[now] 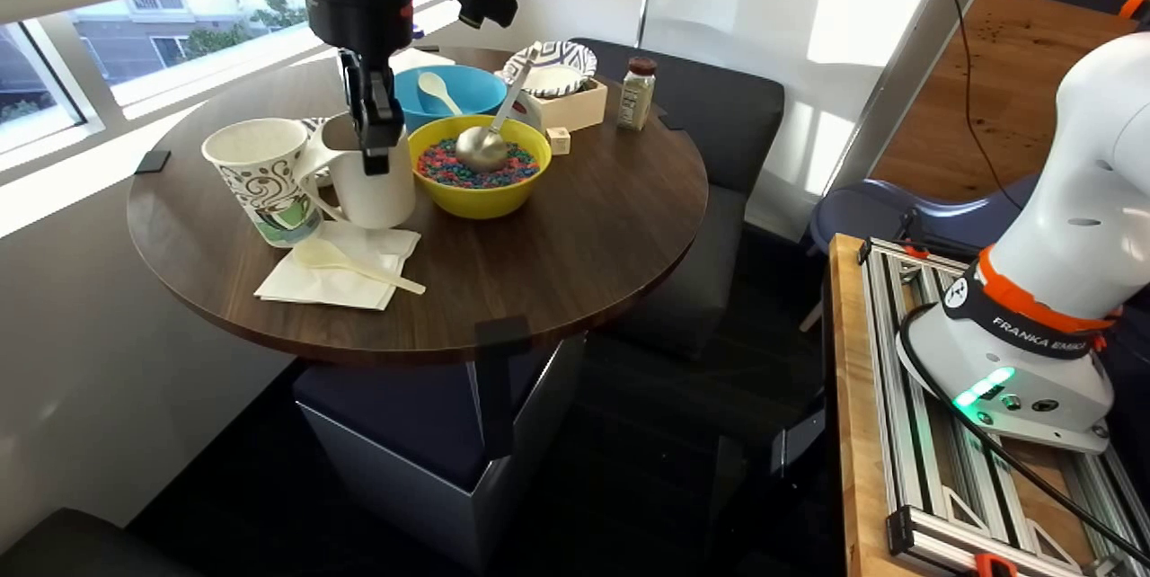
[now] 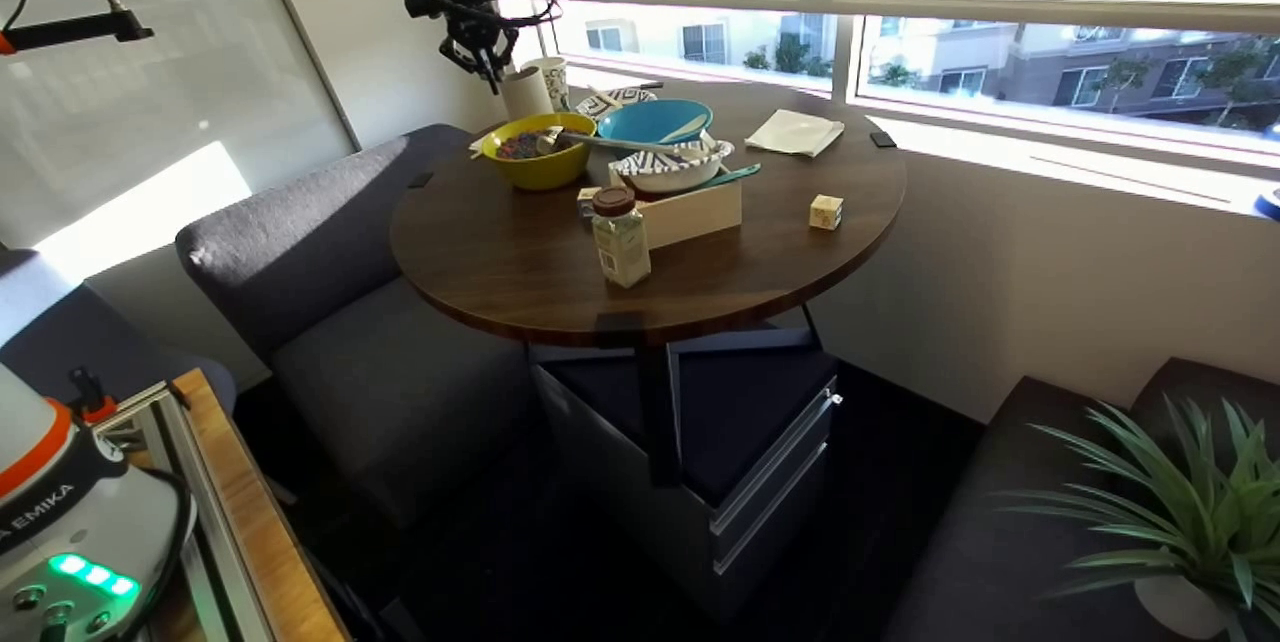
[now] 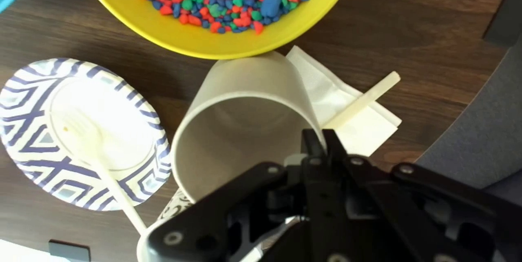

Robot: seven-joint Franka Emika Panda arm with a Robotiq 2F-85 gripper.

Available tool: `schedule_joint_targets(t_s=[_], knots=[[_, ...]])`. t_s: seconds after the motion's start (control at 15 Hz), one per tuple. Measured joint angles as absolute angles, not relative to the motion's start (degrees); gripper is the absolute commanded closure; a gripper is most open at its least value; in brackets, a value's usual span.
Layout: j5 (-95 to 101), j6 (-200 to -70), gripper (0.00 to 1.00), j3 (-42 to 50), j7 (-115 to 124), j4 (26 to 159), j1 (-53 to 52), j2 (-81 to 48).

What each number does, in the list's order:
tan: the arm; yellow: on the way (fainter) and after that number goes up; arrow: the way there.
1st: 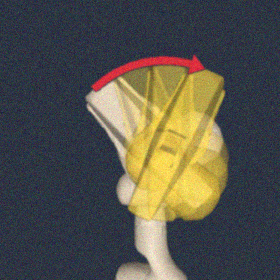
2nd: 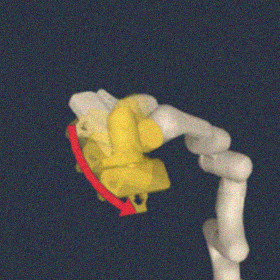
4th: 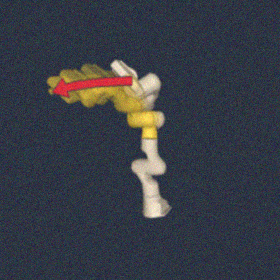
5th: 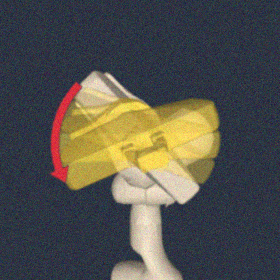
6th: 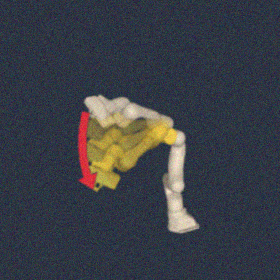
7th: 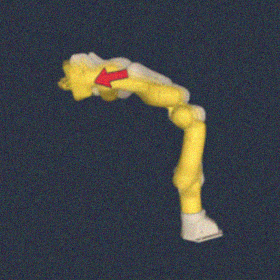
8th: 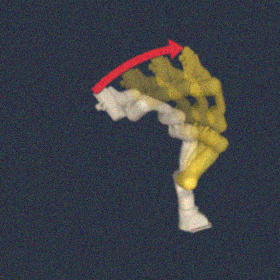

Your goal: Pick up the white mug and push the yellow bowl a little to the right, put the white mug on the table to the left of the yellow bowl

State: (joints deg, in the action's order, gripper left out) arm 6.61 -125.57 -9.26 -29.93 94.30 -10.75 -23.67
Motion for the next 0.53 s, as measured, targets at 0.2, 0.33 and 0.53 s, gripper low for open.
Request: schedule_joint_targets(t_s=[0.2, 0.33, 0.53], knots=[[7.06, -125.51, 0.99, -9.14, -29.90, 93.94, -10.43, -24.06], [7.02, -125.39, 0.99, -9.14, -29.87, 93.81, -10.08, -24.30], [6.56, -124.12, 0.99, -9.19, -29.30, 93.78, -9.46, -24.37]])
